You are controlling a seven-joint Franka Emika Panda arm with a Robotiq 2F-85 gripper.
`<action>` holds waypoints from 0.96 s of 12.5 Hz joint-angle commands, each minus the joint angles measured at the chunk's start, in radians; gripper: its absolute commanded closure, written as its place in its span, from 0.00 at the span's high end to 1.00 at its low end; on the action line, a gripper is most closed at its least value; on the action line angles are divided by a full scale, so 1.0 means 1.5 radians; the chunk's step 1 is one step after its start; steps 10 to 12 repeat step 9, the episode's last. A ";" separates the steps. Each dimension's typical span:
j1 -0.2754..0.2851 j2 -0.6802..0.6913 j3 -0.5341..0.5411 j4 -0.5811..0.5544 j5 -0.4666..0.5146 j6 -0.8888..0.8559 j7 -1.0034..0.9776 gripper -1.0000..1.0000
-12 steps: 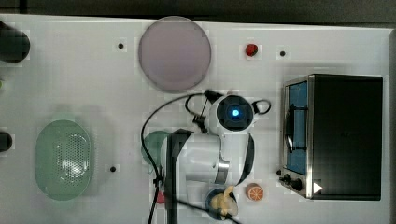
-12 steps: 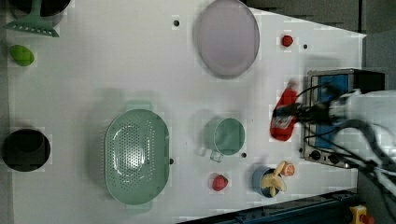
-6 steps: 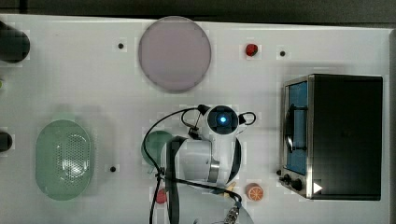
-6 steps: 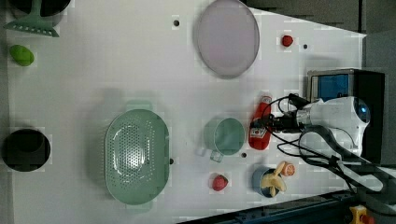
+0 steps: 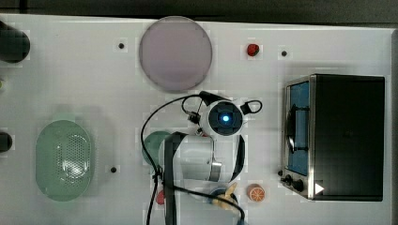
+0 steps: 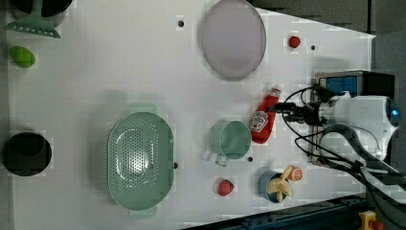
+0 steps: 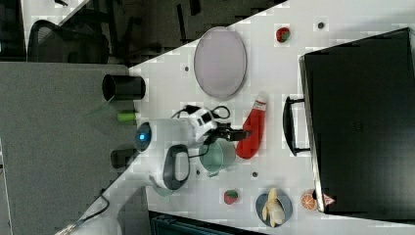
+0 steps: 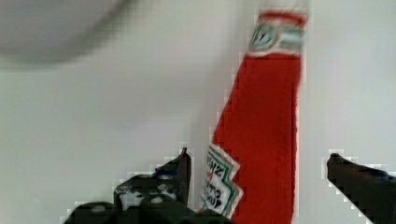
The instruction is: Pick ketchup from plate and place it on table.
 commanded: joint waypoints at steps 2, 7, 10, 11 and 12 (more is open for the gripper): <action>0.004 -0.118 0.021 0.081 -0.004 -0.024 0.043 1.00; 0.005 -0.183 0.037 0.235 -0.004 -0.348 0.265 1.00; 0.006 -0.189 0.037 0.318 -0.006 -0.474 0.317 1.00; 0.006 -0.189 0.037 0.318 -0.006 -0.474 0.317 1.00; 0.006 -0.189 0.037 0.318 -0.006 -0.474 0.317 1.00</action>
